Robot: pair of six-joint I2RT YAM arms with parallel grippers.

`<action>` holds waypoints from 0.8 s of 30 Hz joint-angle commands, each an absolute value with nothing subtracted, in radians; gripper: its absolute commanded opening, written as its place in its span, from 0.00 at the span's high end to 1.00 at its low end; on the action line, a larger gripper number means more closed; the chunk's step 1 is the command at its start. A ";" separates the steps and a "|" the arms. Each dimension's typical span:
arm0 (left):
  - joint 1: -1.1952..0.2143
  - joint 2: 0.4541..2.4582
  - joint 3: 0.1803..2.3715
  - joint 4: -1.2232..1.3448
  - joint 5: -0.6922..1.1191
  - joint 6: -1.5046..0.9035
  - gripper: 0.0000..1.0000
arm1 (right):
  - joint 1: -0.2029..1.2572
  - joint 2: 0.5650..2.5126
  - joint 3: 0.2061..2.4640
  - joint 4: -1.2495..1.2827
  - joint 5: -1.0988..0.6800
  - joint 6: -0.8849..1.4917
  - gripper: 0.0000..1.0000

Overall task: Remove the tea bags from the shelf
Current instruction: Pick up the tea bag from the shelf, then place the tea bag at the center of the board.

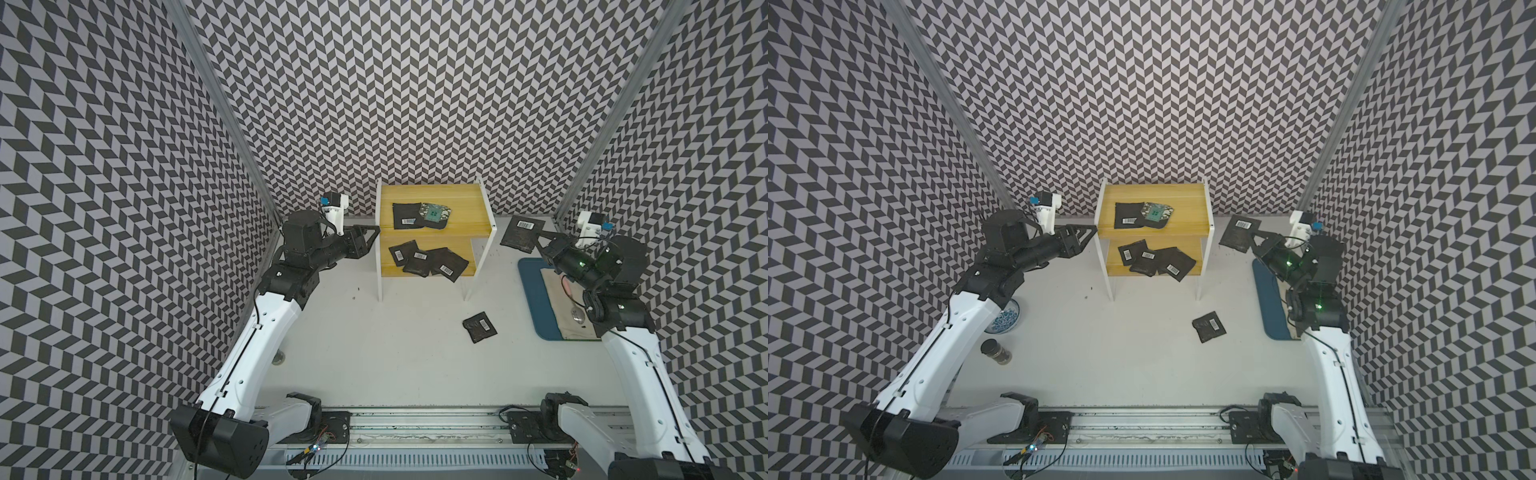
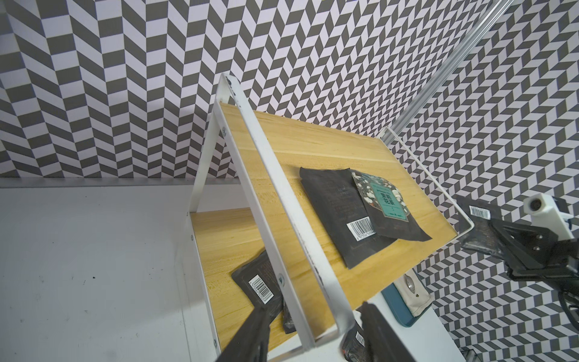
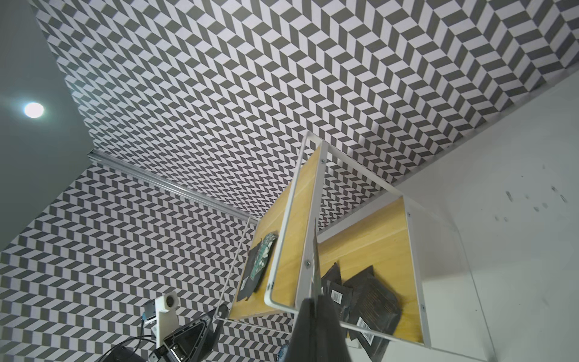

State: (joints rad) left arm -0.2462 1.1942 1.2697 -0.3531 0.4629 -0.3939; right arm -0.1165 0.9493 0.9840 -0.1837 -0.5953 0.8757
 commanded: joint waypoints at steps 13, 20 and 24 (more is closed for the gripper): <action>-0.239 1.161 1.225 -0.339 0.451 -0.382 0.52 | 0.027 0.788 0.649 -0.297 -0.611 0.707 1.00; -0.236 1.164 1.224 -0.335 0.457 -0.383 0.52 | 0.313 0.788 0.461 -0.170 -0.485 0.776 1.00; -0.236 1.166 1.223 -0.337 0.457 -0.382 0.52 | 0.423 0.841 0.404 -0.084 -0.428 0.811 1.00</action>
State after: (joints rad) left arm -0.2417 1.1812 1.2350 -0.3511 0.4591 -0.3935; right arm 0.3748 0.8173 0.4236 -0.2268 -0.5003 0.7761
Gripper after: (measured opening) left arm 0.476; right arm 0.043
